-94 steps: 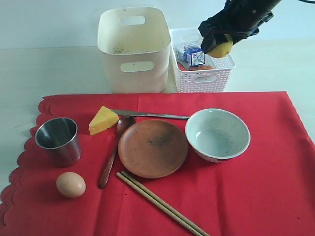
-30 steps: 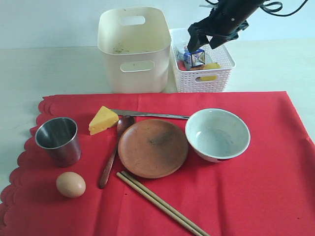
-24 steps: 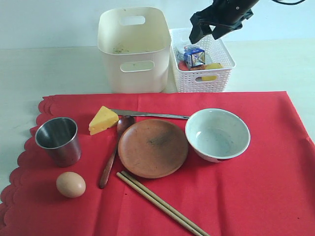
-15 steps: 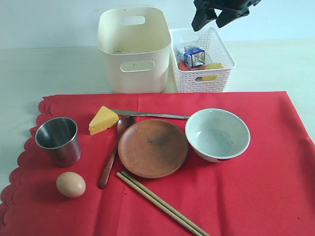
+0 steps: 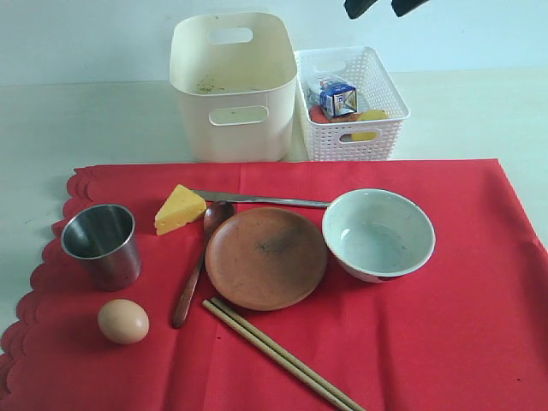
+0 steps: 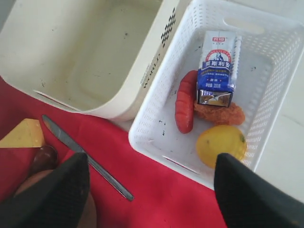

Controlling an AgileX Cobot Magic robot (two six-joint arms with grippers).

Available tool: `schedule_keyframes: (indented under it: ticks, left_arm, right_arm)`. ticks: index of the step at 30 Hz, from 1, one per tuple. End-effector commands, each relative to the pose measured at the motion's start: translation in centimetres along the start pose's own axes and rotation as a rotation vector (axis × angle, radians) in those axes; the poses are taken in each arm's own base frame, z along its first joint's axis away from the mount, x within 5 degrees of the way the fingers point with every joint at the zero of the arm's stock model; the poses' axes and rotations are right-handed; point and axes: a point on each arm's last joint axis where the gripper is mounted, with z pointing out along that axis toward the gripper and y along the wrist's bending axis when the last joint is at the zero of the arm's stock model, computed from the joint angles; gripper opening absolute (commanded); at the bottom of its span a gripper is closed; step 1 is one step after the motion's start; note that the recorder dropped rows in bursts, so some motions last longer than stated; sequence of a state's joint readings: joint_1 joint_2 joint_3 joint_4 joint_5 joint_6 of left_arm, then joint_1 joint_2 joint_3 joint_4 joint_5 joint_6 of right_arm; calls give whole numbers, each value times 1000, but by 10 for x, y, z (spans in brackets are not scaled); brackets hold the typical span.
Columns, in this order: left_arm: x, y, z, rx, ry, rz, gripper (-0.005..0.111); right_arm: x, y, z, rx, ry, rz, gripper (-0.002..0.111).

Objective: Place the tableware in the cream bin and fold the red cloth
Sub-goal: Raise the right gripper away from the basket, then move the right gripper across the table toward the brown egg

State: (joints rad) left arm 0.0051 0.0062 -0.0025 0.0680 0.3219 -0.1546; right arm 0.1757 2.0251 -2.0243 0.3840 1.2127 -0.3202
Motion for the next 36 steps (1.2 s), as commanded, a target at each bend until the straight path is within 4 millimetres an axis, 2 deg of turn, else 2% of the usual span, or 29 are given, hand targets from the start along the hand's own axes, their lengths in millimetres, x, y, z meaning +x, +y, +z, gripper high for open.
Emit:
schedule_keyframes:
  ticks: [1, 10, 21, 29, 36]
  left_arm:
    - [0, 0, 0, 7, -6, -1, 1]
    - [0, 0, 0, 7, -6, -1, 1]
    - [0, 0, 0, 7, -6, -1, 1]
    - [0, 0, 0, 7, -6, -1, 1]
    - [0, 0, 0, 7, -6, -1, 1]
  right_arm:
    - [-2, 11, -32, 13, -59, -16, 70]
    - [-1, 34, -88, 16, -176, -21, 70]
    - [7, 63, -145, -35, -310, -52, 70]
    - [13, 80, -171, -96, -377, -62, 70]
    - [17, 88, -186, -108, -412, -74, 70]
